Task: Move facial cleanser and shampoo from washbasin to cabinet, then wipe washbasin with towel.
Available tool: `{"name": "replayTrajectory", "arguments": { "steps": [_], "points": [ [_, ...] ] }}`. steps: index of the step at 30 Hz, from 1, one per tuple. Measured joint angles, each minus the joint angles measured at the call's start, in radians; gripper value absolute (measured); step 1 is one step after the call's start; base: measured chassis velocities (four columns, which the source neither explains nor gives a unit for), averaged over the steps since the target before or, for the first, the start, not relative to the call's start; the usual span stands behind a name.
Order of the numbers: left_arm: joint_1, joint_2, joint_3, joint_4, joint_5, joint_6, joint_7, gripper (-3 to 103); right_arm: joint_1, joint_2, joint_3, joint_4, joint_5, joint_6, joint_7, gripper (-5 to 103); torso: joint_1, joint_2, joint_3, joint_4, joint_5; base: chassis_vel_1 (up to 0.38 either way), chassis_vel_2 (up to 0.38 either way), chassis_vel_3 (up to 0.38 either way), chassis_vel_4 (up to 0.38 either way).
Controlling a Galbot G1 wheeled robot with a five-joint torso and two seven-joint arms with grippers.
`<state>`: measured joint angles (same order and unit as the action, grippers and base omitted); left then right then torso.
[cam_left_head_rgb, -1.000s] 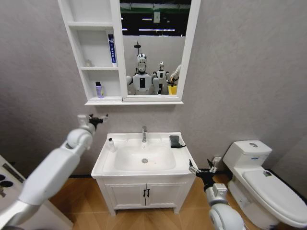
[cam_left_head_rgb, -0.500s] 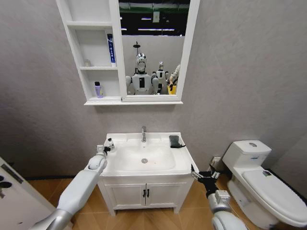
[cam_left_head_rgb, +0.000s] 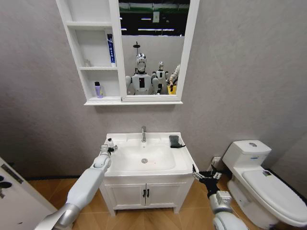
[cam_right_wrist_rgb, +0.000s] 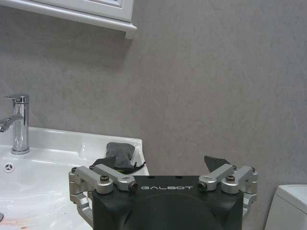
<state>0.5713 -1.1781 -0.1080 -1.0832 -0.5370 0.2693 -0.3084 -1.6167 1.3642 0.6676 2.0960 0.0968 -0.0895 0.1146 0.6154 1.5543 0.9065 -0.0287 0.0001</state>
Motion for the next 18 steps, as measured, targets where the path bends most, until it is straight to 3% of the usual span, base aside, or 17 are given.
{"name": "replayTrajectory", "arguments": {
  "steps": [3,4,7,12,14,15,18],
  "points": [
    [-0.016,-0.018,-0.003,0.028,0.007,-0.013,0.009,85,-0.001,0.0,0.0,0.0,-0.003,0.001,0.003,100,0.0,0.0,0.0,-0.0001,-0.0001,0.0,0.0,0.0,0.0],
    [-0.025,-0.027,-0.006,0.041,0.011,-0.017,0.018,74,-0.004,0.0,-0.001,0.002,-0.005,0.001,0.005,100,0.0,0.0,0.0,-0.0002,-0.0001,0.0,0.0,0.0,0.0],
    [-0.034,-0.034,-0.009,0.049,0.012,-0.018,0.023,68,-0.006,-0.003,-0.002,0.002,-0.006,0.001,0.007,100,0.0,0.0,0.0,-0.0002,-0.0001,0.0,0.0,0.0,0.0],
    [-0.033,-0.03,-0.013,0.04,-0.005,-0.018,0.025,46,0.0,-0.006,-0.003,-0.001,-0.013,-0.008,0.021,100,0.0,0.0,0.0,-0.0001,-0.0001,0.0,0.0,0.0,0.0],
    [-0.029,-0.025,-0.014,0.032,-0.01,-0.017,0.025,46,0.002,-0.007,-0.005,-0.002,-0.013,-0.011,0.022,100,0.0,0.0,0.0,-0.0001,-0.0001,0.0,0.0,0.0,0.0],
    [-0.025,-0.02,-0.015,0.026,-0.013,-0.016,0.025,36,0.006,-0.007,-0.007,-0.003,-0.013,-0.012,0.022,100,0.0,0.0,0.0,0.0,-0.0002,0.0,0.0,0.0,0.0],
    [-0.015,-0.004,-0.02,-0.003,-0.026,-0.011,0.016,34,0.012,-0.007,-0.014,-0.006,-0.014,-0.014,0.024,100,0.0,0.0,0.0,0.0,-0.0003,0.0,0.0,0.0,0.0]
  ]
}}
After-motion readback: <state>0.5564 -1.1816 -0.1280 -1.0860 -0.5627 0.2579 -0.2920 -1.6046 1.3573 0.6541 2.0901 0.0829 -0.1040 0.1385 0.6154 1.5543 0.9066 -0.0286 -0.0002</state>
